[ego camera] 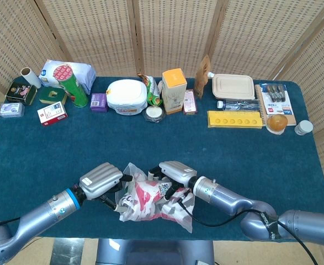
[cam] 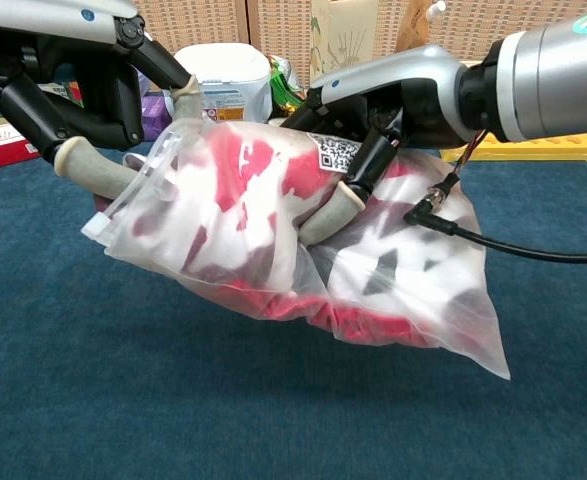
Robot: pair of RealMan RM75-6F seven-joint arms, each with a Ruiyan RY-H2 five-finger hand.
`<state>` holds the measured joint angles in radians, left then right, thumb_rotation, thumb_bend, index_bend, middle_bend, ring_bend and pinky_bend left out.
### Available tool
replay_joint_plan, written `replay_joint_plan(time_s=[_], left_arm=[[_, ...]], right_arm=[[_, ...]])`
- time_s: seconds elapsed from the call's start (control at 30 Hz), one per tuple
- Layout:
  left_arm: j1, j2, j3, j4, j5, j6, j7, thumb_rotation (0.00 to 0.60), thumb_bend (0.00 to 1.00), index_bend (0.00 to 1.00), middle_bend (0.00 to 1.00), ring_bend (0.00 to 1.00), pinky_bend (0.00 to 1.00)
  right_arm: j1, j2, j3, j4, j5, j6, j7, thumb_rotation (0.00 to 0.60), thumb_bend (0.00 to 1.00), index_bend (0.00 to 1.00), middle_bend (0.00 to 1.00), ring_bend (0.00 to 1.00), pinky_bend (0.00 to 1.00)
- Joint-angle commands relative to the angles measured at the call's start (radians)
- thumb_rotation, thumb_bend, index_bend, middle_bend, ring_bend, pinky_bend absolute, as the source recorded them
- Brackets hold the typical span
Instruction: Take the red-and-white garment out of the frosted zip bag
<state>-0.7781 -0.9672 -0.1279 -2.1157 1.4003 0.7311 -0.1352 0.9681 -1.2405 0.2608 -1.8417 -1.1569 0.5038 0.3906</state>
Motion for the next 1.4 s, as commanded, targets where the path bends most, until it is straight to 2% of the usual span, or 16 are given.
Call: replay_joint_plan(time_s=[0.03,0.27,0.47,0.57,0.6,0.7,0.83,1.1,1.4], left_arm=[[-0.012,-0.008,0.002,0.000,-0.012,-0.017,-0.007,0.425,0.20,0.49,1.00,1.00,0.98],[-0.023,-0.025,0.010,0.002,-0.020,-0.016,0.040,0.433,0.41,0.49,1.00,1.00,0.98],[-0.023,-0.043,0.020,0.006,-0.040,-0.002,0.083,0.456,0.58,0.57,1.00,1.00,1.00],[-0.022,-0.045,0.023,0.011,-0.048,0.005,0.098,0.525,0.62,0.60,1.00,1.00,1.00],[-0.020,-0.046,0.024,0.013,-0.051,0.009,0.103,0.566,0.64,0.61,1.00,1.00,1.00],[-0.011,-0.045,0.032,0.027,-0.058,0.024,0.118,0.600,0.67,0.63,1.00,1.00,1.00],[0.000,-0.044,0.035,0.042,-0.057,0.046,0.126,0.600,0.70,0.66,1.00,1.00,1.00],[0.015,-0.074,0.029,0.082,-0.067,0.087,0.129,0.600,0.71,0.69,1.00,1.00,1.00],[0.034,-0.103,0.025,0.116,-0.063,0.124,0.100,0.600,0.69,0.69,1.00,1.00,1.00]], right_arm=[[0.000,0.000,0.001,0.000,0.007,0.004,-0.001,0.586,0.27,0.85,0.84,1.00,1.00],[-0.008,0.001,0.011,0.004,0.019,0.014,0.020,0.585,0.27,0.84,0.84,1.00,1.00],[-0.022,0.001,0.022,0.022,0.029,0.029,0.047,0.584,0.28,0.84,0.84,1.00,1.00],[-0.031,0.003,0.028,0.029,0.032,0.039,0.061,0.582,0.28,0.84,0.84,1.00,1.00],[-0.034,0.005,0.028,0.033,0.033,0.041,0.063,0.583,0.28,0.84,0.84,1.00,1.00],[-0.048,0.009,0.032,0.044,0.047,0.046,0.086,0.584,0.29,0.83,0.84,1.00,1.00],[-0.059,0.010,0.031,0.054,0.051,0.045,0.101,0.583,0.29,0.83,0.84,1.00,1.00],[-0.071,0.006,0.037,0.054,0.040,0.053,0.113,0.587,0.29,0.83,0.84,1.00,1.00],[-0.080,0.003,0.009,0.060,0.046,0.061,0.071,0.583,0.30,0.83,0.84,1.00,1.00]])
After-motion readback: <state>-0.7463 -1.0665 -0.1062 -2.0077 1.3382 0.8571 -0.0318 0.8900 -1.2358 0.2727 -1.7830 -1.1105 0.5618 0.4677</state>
